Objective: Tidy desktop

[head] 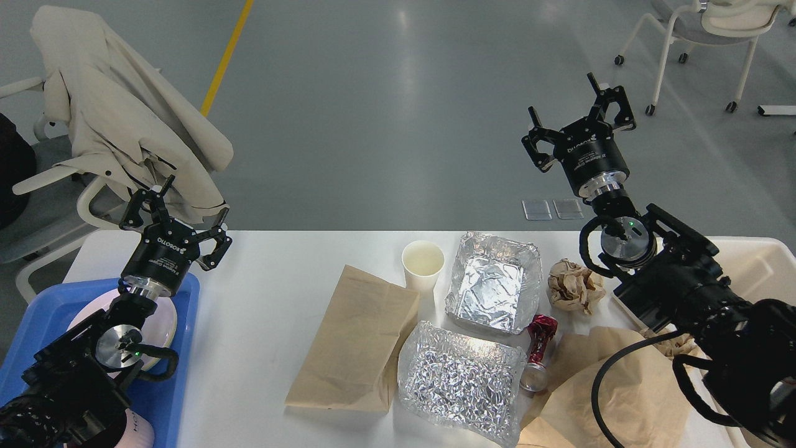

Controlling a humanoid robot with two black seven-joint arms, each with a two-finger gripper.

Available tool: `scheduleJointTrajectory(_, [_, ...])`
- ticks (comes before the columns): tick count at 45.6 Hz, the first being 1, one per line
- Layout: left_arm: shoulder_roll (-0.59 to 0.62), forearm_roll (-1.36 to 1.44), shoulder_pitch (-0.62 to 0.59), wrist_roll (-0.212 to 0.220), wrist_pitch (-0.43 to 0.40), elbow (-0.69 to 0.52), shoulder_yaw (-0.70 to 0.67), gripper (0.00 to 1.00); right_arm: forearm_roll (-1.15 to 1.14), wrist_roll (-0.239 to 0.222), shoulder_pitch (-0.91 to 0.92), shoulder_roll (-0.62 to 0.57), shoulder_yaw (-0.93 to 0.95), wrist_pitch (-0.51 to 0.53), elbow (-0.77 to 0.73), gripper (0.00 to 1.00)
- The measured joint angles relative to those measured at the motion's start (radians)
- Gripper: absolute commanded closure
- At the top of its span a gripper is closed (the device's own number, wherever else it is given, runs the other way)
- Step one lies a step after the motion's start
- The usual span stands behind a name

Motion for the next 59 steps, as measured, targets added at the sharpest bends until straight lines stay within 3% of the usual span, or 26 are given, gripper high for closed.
scheduleJointTrajectory(6, [0.000, 0.000, 0.001, 0.000, 0.000, 0.000, 0.000, 0.00, -0.004, -0.102, 0.144, -0.016, -0.279, -0.047, -0.030, 0.00])
scheduleJointTrajectory(10, [0.000, 0.000, 0.001, 0.000, 0.000, 0.000, 0.000, 0.00, -0.036, -0.160, 0.311, -0.019, -0.589, -0.057, -0.035, 0.00])
scheduleJointTrajectory(17, [0.000, 0.000, 0.001, 0.000, 0.000, 0.000, 0.000, 0.00, -0.163, -0.189, 0.582, 0.035, -1.218, -0.024, -0.016, 0.00])
scheduleJointTrajectory(22, [0.000, 0.000, 0.001, 0.000, 0.000, 0.000, 0.000, 0.00, -0.247, -0.191, 0.767, 0.054, -1.597, 0.113, 0.109, 0.00])
scheduleJointTrajectory(33, [0.000, 0.000, 0.001, 0.000, 0.000, 0.000, 0.000, 0.00, -0.414, -0.145, 1.328, -0.042, -1.856, 0.292, 0.799, 0.00])
scheduleJointTrajectory(39, [0.000, 0.000, 0.000, 0.000, 0.000, 0.000, 0.000, 0.00, -0.482, -0.134, 1.544, -0.080, -1.944, 0.367, 1.102, 0.00])
scheduleJointTrajectory(48, [0.000, 0.000, 0.000, 0.000, 0.000, 0.000, 0.000, 0.00, -0.489, -0.133, 1.702, -0.166, -2.010, 0.382, 1.320, 0.00])
scheduleJointTrajectory(59, [0.000, 0.000, 0.000, 0.000, 0.000, 0.000, 0.000, 0.00, -0.476, -0.143, 1.637, -0.234, -2.068, 0.344, 1.390, 0.00])
